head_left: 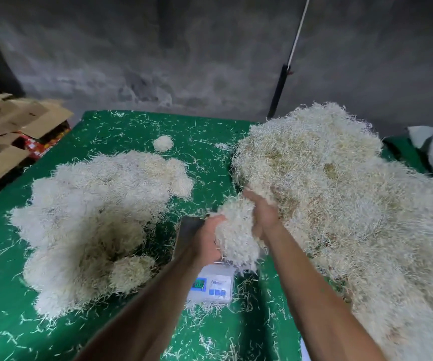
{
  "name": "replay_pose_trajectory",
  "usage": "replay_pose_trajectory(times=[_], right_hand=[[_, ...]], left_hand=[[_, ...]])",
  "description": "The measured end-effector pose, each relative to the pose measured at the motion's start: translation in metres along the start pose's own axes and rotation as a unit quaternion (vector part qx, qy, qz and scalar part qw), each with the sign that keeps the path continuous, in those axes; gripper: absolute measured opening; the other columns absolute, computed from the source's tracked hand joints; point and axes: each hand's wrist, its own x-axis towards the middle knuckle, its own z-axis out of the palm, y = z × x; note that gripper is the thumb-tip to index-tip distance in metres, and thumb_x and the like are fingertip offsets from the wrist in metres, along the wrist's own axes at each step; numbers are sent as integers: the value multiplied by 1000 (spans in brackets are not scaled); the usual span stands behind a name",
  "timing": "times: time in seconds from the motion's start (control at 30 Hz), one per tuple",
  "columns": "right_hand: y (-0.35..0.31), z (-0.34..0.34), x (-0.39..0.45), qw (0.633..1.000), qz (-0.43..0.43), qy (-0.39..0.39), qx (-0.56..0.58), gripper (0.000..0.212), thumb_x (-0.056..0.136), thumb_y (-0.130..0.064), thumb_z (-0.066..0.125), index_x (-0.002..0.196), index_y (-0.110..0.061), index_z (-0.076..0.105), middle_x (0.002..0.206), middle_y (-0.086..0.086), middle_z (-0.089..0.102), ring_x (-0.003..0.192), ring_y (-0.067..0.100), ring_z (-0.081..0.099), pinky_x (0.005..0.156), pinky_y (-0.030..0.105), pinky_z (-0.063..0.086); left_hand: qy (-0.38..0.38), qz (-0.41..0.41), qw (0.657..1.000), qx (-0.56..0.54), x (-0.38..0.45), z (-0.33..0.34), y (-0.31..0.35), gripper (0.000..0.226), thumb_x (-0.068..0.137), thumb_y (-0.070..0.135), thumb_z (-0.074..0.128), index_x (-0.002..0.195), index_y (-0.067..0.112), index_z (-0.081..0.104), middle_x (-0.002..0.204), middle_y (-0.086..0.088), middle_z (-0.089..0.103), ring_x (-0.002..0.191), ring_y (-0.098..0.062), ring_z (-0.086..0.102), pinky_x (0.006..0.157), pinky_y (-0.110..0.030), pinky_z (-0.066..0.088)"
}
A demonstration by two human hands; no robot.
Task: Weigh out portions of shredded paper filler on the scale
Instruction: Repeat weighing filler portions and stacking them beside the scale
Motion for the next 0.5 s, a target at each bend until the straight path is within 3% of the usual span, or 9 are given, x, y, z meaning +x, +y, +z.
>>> replay_pose_trajectory(times=[0.03,0.1,0.17,0.2,0.27,0.3,0.37,0.47,0.5], right_hand=[[8,1,-1,998,-18,54,7,103,83,-50,76,160,-14,18,161,18,26,145,39,34,117,59,27],[17,-4,1,989,-14,140,50,92,90,-41,70,159,-9,18,157,18,35,140,37,41,117,53,31],[11,-22,4,980,17,166,107,75,96,-33,66,155,-5,30,150,19,45,132,38,50,115,53,37],[4,-32,4,980,25,166,110,63,98,-29,63,150,-3,40,145,21,51,124,39,57,108,52,46],[-11,-52,4,985,1,158,75,39,100,-22,62,134,-2,58,111,15,66,81,27,67,67,36,60],[-16,-62,6,986,-21,159,37,34,99,-18,63,128,-2,61,88,9,63,58,16,59,46,27,52],[-19,-77,10,982,-81,151,-81,38,97,-14,66,129,5,58,66,3,54,36,7,41,32,21,33],[-6,-83,13,927,-183,102,-312,68,93,-15,72,151,-3,39,82,14,67,40,12,54,39,24,44],[3,-83,14,898,-195,67,-389,73,93,-18,73,154,-10,35,91,17,68,44,16,58,45,26,50]], left_hand=[[12,-24,999,23,4,14,-1,20,86,32,73,103,21,71,91,-7,77,78,-18,73,53,-32,56],[39,-39,978,201,11,33,-3,58,85,41,72,135,16,57,95,-5,69,74,-9,66,57,-25,50],[75,11,955,286,20,36,-8,77,87,35,71,151,8,38,74,2,61,52,-1,56,44,-21,42],[91,35,952,289,23,31,-11,71,87,29,70,148,6,41,65,3,58,41,1,50,38,-18,39],[130,63,952,269,26,11,-12,36,89,10,65,124,7,60,62,1,55,37,-1,46,34,-17,33],[168,63,955,236,28,-3,-11,20,89,3,60,108,9,61,65,-2,55,41,-5,47,35,-20,32],[265,48,947,176,27,-30,-3,8,93,0,53,98,4,59,74,-7,57,57,-12,50,41,-22,35],[354,19,927,119,33,-56,12,34,99,10,52,127,-9,53,115,-16,65,94,-23,62,67,-27,49],[355,15,930,91,34,-59,18,39,101,13,50,132,-10,50,125,-19,63,101,-25,61,68,-27,48]])
